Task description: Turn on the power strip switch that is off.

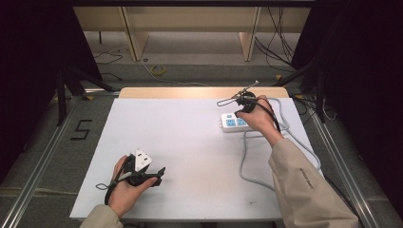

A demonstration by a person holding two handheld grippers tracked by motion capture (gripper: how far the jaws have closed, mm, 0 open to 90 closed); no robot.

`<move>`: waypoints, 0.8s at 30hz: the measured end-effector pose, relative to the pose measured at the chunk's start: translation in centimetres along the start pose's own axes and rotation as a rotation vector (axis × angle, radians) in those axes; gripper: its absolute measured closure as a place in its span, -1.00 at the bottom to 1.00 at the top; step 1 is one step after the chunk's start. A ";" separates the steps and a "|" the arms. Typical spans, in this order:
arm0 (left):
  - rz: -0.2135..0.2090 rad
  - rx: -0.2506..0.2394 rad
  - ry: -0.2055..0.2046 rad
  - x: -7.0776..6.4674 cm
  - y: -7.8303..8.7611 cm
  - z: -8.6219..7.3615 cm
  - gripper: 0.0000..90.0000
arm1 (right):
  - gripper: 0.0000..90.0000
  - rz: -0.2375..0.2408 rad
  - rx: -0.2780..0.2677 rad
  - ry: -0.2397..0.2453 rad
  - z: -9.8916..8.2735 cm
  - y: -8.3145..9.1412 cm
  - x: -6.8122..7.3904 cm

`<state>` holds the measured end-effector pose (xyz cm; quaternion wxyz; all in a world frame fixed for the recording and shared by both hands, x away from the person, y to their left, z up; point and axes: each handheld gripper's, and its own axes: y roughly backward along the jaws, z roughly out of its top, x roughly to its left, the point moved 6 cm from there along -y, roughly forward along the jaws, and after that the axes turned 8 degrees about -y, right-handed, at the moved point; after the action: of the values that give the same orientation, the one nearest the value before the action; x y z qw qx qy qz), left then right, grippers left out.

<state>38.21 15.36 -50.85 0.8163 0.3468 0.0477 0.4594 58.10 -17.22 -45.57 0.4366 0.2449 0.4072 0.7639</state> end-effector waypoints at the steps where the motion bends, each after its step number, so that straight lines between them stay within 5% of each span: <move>1: 0.000 0.000 0.000 0.0 0.0 0.0 -0.58 | 1.00 0.001 0.000 0.003 0.0 -0.1 0.0; 24: -0.001 0.000 0.000 0.0 0.0 0.0 -0.58 | 1.00 -0.009 0.017 -0.008 1.1 -1.3 -0.1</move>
<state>38.22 15.36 -50.89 0.8165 0.3469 0.0481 0.4590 59.59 -16.48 -46.03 0.4396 0.2497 0.4132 0.7574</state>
